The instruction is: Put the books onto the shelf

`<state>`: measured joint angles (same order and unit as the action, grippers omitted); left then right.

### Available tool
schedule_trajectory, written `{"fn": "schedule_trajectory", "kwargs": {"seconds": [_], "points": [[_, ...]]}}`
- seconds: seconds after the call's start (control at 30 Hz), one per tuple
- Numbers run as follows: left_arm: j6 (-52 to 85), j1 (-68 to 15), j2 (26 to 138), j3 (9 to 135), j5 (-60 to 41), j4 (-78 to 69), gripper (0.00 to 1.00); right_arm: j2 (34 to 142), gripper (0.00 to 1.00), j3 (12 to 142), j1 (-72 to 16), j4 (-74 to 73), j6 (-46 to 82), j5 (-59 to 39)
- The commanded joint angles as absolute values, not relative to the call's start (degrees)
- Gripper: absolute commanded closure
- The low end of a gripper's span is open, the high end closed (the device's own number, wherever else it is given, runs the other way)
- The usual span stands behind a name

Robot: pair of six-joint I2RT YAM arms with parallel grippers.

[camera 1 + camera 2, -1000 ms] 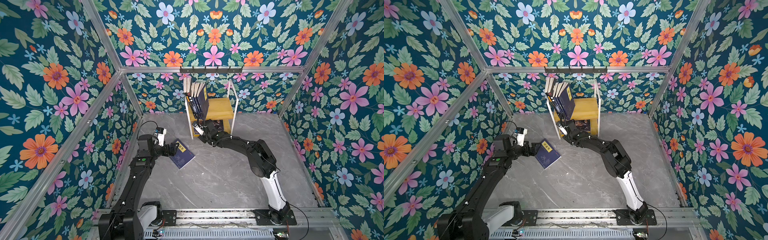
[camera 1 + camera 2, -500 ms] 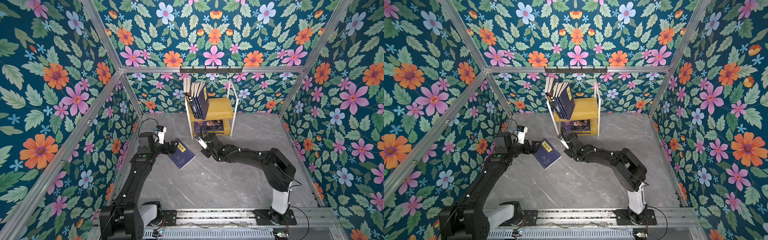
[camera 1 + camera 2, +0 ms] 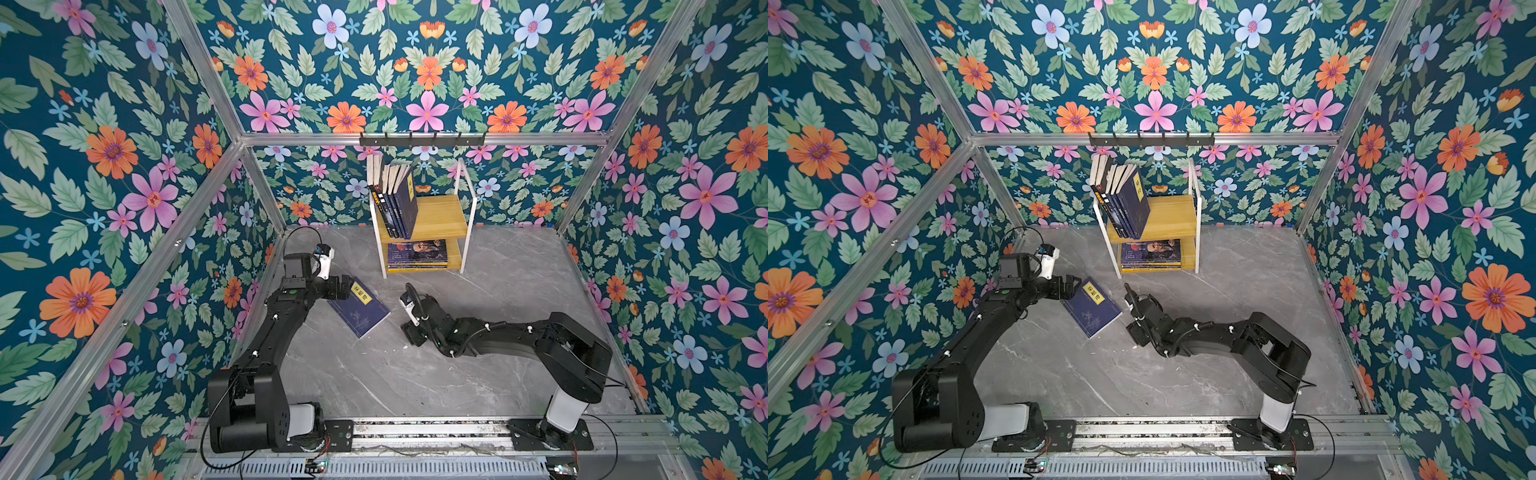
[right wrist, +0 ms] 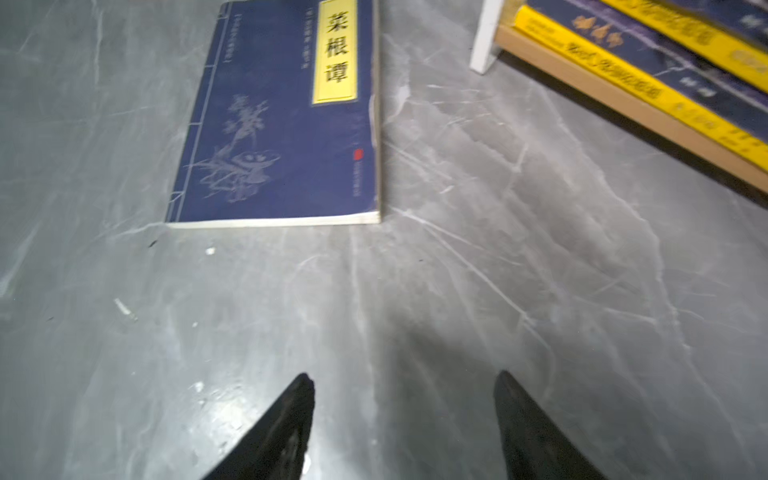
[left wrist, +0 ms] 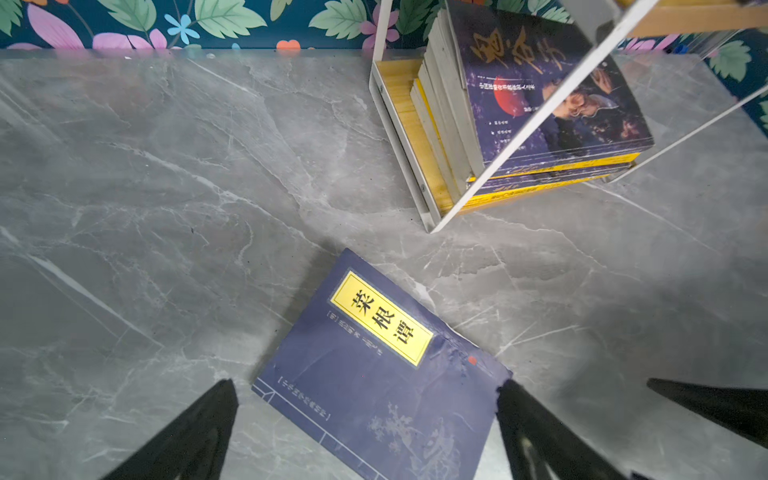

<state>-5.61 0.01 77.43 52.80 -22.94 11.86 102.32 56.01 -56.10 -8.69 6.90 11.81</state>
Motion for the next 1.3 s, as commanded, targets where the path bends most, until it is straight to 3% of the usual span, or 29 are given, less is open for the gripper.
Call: {"fn": "schedule_trajectory", "kwargs": {"seconds": [0.0,0.03,0.07,0.17,0.53,0.87,1.27], "points": [[-9.0,0.1,79.4,54.0,-21.0,10.0,0.00,102.9,0.22,56.2,-57.8,-9.5,8.6,14.2],[-9.0,0.1,80.4,54.3,-20.9,9.6,0.00,103.1,0.11,55.8,-58.3,-10.3,8.8,14.1],[-9.0,0.1,81.6,54.9,-20.8,9.5,0.00,103.3,0.08,55.6,-58.6,-10.8,8.9,13.6],[-8.9,0.3,83.9,55.5,-20.5,9.9,0.00,103.5,0.06,56.3,-59.3,-9.7,9.7,12.4],[-9.5,0.5,95.5,61.7,-23.2,12.1,0.00,104.1,0.05,55.5,-60.2,-12.8,15.0,2.0],[-8.8,0.5,107.6,69.1,-26.5,20.0,0.03,105.8,0.07,54.4,-60.4,-14.0,17.8,0.7],[-3.5,0.0,109.2,66.3,-28.3,19.8,0.12,109.9,0.08,55.9,-60.7,-17.5,19.8,-1.0]]}}
